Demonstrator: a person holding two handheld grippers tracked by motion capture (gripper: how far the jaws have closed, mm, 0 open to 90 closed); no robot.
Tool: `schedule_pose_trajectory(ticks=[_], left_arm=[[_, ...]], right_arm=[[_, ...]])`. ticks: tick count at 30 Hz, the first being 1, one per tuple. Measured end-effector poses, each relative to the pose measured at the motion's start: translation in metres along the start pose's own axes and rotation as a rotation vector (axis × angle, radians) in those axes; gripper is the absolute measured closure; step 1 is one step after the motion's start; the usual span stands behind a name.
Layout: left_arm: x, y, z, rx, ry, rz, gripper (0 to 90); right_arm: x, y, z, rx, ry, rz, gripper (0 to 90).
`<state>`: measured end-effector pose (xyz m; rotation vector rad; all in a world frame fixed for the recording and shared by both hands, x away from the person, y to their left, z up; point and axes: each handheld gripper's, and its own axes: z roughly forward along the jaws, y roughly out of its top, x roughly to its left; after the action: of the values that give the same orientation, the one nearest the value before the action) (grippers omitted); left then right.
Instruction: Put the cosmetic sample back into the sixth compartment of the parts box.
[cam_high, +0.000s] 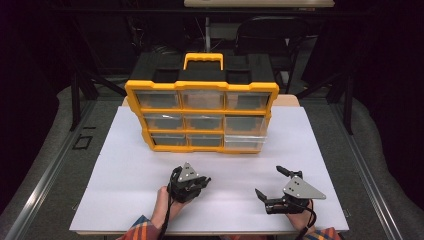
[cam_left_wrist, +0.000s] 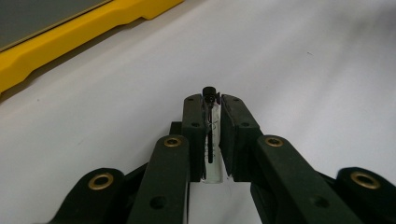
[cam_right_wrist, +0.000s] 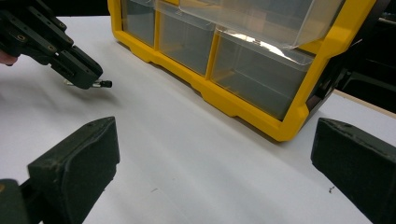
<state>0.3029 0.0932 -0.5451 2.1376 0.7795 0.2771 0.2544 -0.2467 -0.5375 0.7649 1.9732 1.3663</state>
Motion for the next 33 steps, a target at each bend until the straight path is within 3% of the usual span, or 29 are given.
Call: schedule_pose_trajectory(ticks=[17,33], left_arm=[[0.013,-0.001,-0.005,-0.016,0.013,-0.001,80.6],[0.026,0.01,-0.011,-0.052,0.025,0.005,80.5]], right_arm=[[-0.002,-0.001,0.001,0.003,0.006,0.0,0.7],[-0.003,-0.002,0.003,0.009,0.016,0.007,0.7]])
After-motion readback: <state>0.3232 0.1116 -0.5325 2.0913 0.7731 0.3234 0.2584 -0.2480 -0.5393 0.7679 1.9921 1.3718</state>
